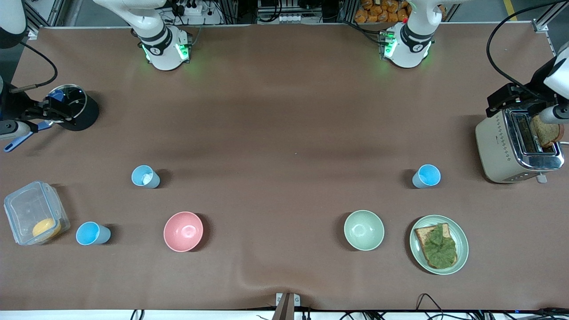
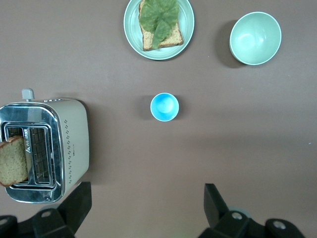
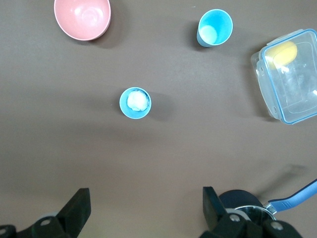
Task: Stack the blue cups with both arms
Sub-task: 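Move the left gripper from rest toward the blue cup near the toaster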
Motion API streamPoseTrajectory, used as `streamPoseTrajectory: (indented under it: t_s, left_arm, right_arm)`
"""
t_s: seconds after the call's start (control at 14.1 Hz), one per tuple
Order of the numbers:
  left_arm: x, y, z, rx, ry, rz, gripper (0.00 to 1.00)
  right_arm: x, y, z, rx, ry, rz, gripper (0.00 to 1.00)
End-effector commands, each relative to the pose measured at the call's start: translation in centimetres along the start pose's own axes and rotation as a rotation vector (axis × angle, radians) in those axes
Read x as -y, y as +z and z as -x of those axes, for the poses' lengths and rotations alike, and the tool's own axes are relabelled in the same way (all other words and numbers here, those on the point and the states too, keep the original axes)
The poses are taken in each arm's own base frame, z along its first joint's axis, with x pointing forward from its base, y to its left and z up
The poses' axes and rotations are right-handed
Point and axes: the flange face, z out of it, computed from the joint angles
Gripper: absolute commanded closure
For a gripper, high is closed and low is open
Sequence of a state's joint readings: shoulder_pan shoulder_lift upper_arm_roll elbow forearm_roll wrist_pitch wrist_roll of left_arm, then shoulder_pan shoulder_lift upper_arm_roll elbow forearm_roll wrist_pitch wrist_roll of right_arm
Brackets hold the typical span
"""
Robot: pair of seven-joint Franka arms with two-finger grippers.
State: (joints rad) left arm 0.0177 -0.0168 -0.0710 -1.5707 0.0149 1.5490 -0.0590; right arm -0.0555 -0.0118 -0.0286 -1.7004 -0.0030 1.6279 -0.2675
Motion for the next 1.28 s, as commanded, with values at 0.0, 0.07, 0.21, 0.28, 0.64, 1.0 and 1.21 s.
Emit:
streamPoseTrajectory:
  t_s: [0.0,0.07,0.21,0.28,0.64,1.0,1.21]
  left_arm:
    - [0.2,0.0,0.0,-0.018,0.018,0.009,0.00]
    - [0.2,0.0,0.2,-0.024,0.020,0.007,0.00]
    - [0.2,0.2,0.2,-0.031,0.020,0.005,0.00]
    - [0.2,0.2,0.2,-0.031,0.020,0.002,0.00]
    - [0.3,1.1,-0.7,-0.023,0.020,0.004,0.00]
    - [1.9,3.8,-2.1,0.022,-0.012,0.013,0.00]
    - [3.5,5.6,-2.0,0.064,-0.050,0.017,0.00]
  right_arm:
    - [-0.1,-0.2,0.8,-0.003,0.017,-0.009,0.00]
    - [-0.1,-0.2,0.8,-0.003,0.018,-0.009,0.00]
    - [-0.1,-0.2,0.8,-0.003,0.017,-0.009,0.00]
    - [-0.1,-0.2,0.8,-0.003,0.017,-0.009,0.00]
    - [-0.1,-0.2,0.8,-0.003,0.017,-0.009,0.00]
    - [-0.1,-0.2,0.8,-0.003,0.017,-0.009,0.00]
    - [-0.1,-0.2,0.8,-0.003,0.017,-0.009,0.00]
